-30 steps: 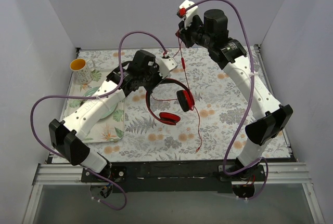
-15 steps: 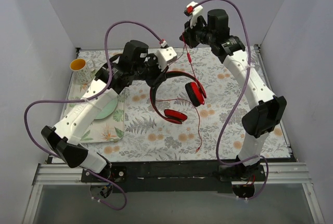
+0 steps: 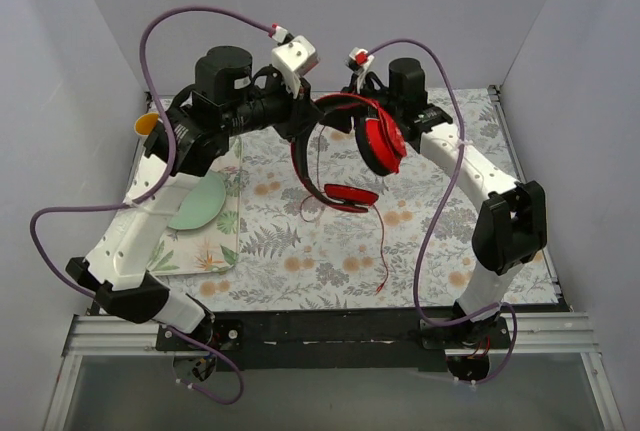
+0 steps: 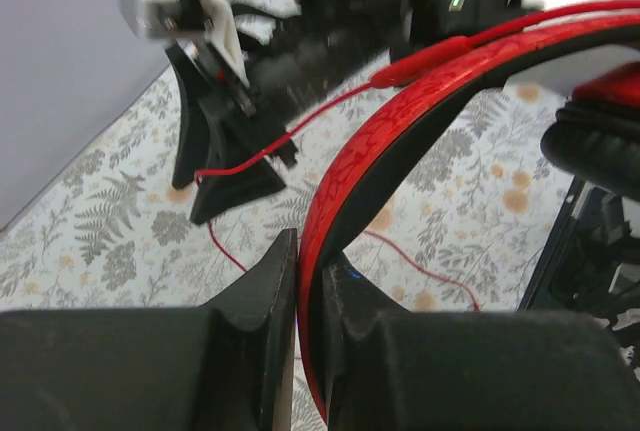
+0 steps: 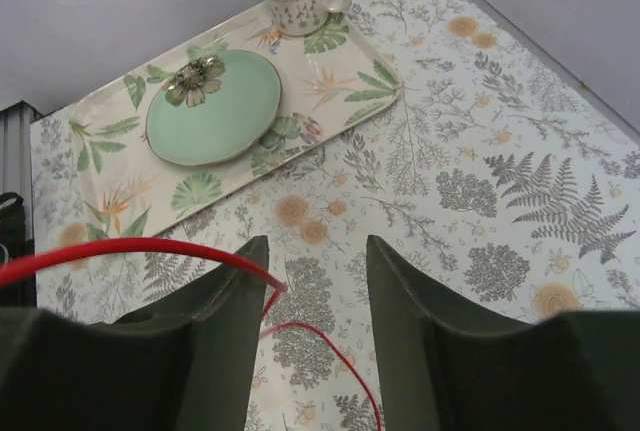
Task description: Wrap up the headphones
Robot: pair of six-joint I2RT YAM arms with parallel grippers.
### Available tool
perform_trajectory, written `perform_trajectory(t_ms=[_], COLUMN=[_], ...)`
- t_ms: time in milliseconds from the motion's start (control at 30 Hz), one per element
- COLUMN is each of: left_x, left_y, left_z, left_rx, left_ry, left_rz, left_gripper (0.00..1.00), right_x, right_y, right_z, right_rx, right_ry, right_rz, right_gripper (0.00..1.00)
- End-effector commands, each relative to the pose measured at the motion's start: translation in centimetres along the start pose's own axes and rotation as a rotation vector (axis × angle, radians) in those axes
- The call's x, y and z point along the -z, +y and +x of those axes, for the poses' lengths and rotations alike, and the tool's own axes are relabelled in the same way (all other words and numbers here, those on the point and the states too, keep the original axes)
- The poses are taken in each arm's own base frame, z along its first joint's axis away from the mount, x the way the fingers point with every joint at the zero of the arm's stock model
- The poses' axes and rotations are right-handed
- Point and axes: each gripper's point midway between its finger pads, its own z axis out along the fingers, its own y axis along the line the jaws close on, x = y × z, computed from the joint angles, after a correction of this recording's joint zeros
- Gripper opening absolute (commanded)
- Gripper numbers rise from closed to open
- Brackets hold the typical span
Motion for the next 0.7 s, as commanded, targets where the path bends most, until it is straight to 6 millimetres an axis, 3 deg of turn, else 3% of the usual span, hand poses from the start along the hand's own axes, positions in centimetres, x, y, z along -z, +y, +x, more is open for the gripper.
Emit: perform_trajectory(t_ms=[0,33,133,300,400,500,567,667], left_x=[2.0,1.7,2.5,5.1,5.9,7.5,7.9,9.1], left_y=[0.3,1.2,2.9,4.9,5.6,6.6,7.2,10.0], left_z=[-7.1,-7.2,-8.8,-11.6,-12.7,-13.7,-13.8,-13.2], left_rx=[0.065,0.077,0.085,0.112,0.142,0.17,0.184,0.224], left_ry=[-0.222,-0.224,-0.272,-0.382,-0.415,-0.458,-0.466,-0.481], left_rz=[-0.043,-0.083,-0.161,-0.275,-0.302,-0.354,-0.379,-0.479], left_gripper=[0.0,0.0,0.0,0.0,0.0,0.0,0.0,0.0], right_x=[-0.5,-0.8,-1.1,-0.4,-1.2,-2.2,-2.4,-2.5], right_y=[3.1,3.4,4.5,3.7,3.4,3.2,3.5,4.5], right_z=[-2.4,-1.2,-0.2,4.9,8.5,12.5,14.1,16.2], right_rx=[0.014,-0.004,-0.027,-0.12,-0.188,-0.248,-0.277,-0.297], right_ry=[-0.187,-0.182,-0.19,-0.176,-0.118,-0.046,-0.027,0.007], right_rz=[-0.09,-0.097,-0.111,-0.011,-0.007,0.004,0.0,-0.006], right_gripper=[0.55,0.57,0.59,0.59,0.57,0.43,0.34,0.18])
